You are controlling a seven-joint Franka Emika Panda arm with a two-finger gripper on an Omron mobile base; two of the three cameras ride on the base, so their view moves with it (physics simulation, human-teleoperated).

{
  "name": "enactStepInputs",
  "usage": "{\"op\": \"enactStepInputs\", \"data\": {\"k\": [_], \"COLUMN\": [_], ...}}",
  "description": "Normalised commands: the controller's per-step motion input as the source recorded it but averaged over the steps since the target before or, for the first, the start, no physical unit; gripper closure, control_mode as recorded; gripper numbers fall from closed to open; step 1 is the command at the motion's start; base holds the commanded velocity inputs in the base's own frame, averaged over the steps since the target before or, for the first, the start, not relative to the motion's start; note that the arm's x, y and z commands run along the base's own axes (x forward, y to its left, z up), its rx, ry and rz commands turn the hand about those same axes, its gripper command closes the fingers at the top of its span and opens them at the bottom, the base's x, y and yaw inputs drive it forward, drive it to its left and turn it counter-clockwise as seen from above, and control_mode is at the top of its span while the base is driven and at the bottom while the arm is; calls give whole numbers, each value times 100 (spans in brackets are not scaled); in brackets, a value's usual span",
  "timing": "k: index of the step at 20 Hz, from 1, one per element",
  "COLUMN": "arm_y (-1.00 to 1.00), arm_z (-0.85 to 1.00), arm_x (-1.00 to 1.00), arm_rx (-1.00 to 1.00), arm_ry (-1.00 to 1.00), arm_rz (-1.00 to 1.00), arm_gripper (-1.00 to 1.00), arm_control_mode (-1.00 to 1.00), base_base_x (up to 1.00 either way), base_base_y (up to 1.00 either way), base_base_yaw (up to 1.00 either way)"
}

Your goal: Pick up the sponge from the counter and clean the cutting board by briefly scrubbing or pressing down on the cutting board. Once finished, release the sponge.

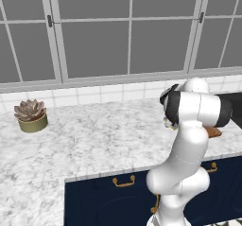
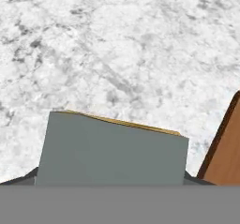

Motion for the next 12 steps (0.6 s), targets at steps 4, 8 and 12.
{"op": "enactStepInputs", "data": {"k": [4,8,12], "arm_y": [76,95,20], "arm_z": [-3,-25,-3], "arm_x": [0,0,-10], "arm_rx": [2,0,0], "arm_ry": [-8,-6,-8], "arm_rz": [0,-2,-13], "arm_gripper": [100,-100,-100], "arm_control_mode": [-100,-100,-100], "base_base_x": [0,0,0], "base_base_y": [0,0,0], "base_base_yaw": [0,0,0]}}
